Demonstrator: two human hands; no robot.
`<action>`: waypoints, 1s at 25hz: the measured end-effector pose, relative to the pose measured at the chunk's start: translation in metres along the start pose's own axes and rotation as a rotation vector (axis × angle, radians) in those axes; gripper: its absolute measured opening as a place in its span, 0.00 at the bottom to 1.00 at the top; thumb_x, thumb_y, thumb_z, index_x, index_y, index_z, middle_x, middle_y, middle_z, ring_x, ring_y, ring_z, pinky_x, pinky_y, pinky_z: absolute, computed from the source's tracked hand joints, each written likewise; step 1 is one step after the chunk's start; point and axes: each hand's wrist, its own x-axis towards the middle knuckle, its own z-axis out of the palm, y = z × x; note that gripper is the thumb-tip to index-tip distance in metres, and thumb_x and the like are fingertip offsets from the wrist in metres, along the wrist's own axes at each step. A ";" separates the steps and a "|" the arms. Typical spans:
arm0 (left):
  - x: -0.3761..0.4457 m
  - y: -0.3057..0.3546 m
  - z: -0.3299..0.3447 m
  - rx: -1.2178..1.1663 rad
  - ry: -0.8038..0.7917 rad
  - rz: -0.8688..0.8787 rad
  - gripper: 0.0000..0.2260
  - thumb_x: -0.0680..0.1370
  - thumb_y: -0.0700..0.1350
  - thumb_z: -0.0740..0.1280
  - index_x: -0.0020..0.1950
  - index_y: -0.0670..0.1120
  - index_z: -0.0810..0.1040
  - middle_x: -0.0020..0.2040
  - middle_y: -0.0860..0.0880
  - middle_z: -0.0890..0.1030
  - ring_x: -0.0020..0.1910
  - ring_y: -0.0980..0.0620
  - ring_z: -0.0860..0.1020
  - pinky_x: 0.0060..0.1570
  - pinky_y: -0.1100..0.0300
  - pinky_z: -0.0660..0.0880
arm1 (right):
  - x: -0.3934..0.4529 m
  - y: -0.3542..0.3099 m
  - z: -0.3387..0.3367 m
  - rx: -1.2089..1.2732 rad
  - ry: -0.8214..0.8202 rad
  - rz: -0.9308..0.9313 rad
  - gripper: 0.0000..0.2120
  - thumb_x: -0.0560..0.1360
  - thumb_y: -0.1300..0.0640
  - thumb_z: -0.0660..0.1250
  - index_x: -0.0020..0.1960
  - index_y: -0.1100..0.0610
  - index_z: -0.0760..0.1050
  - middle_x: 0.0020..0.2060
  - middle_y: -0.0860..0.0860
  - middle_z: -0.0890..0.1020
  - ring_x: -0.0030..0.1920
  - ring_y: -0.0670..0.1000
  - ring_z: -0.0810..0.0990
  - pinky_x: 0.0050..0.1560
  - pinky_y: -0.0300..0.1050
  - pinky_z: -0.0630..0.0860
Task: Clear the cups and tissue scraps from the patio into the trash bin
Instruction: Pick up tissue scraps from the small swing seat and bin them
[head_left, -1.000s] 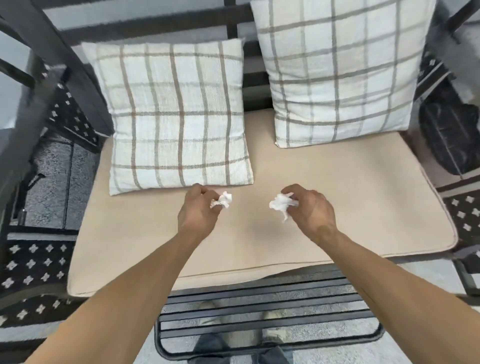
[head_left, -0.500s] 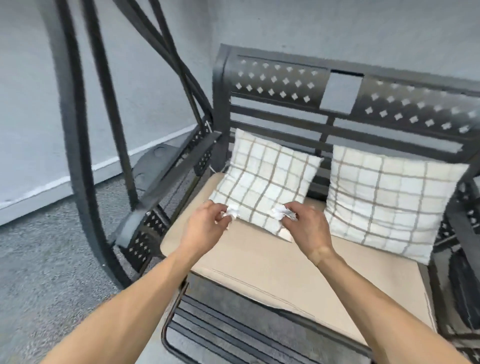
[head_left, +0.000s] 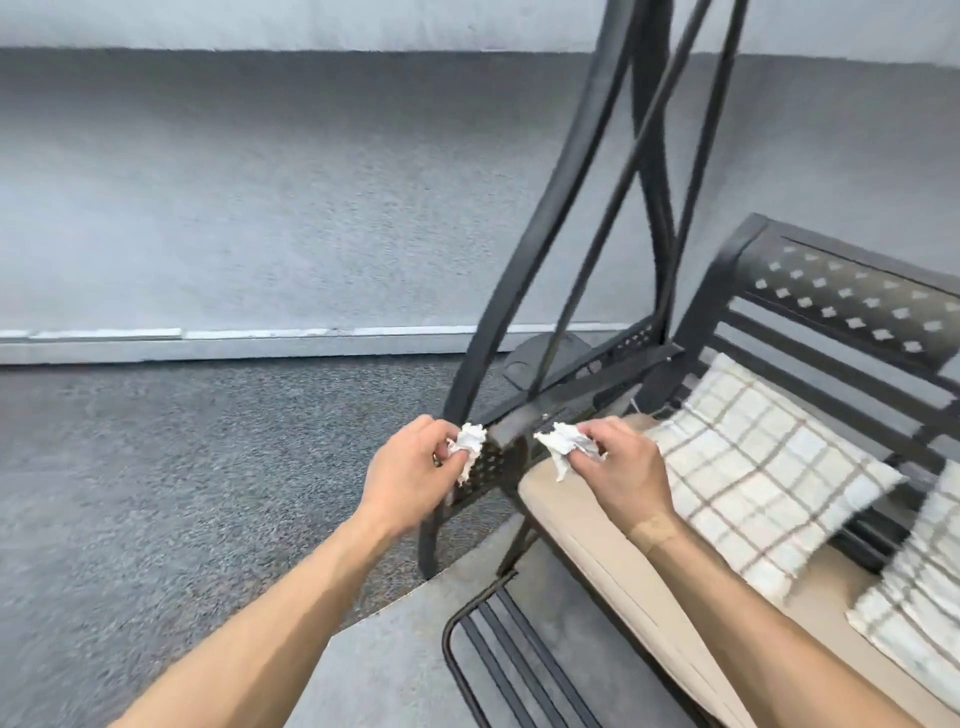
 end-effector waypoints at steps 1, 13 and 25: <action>-0.021 -0.019 -0.024 0.008 0.043 -0.035 0.03 0.75 0.50 0.68 0.45 0.53 0.77 0.36 0.56 0.72 0.39 0.54 0.73 0.40 0.55 0.73 | -0.007 -0.029 0.016 0.007 -0.021 -0.064 0.08 0.68 0.59 0.72 0.47 0.55 0.82 0.44 0.50 0.83 0.46 0.55 0.80 0.47 0.49 0.75; -0.371 -0.180 -0.295 0.258 0.472 -0.575 0.02 0.74 0.50 0.69 0.45 0.55 0.78 0.35 0.57 0.73 0.37 0.56 0.73 0.38 0.57 0.71 | -0.201 -0.399 0.177 0.305 -0.485 -0.654 0.08 0.70 0.57 0.70 0.49 0.50 0.81 0.44 0.46 0.82 0.46 0.51 0.79 0.44 0.45 0.72; -0.652 -0.211 -0.401 0.443 0.828 -1.230 0.04 0.73 0.50 0.71 0.45 0.52 0.79 0.35 0.56 0.76 0.38 0.52 0.76 0.40 0.57 0.72 | -0.415 -0.630 0.278 0.491 -0.943 -1.130 0.11 0.72 0.56 0.67 0.53 0.52 0.80 0.49 0.47 0.82 0.48 0.51 0.79 0.46 0.46 0.73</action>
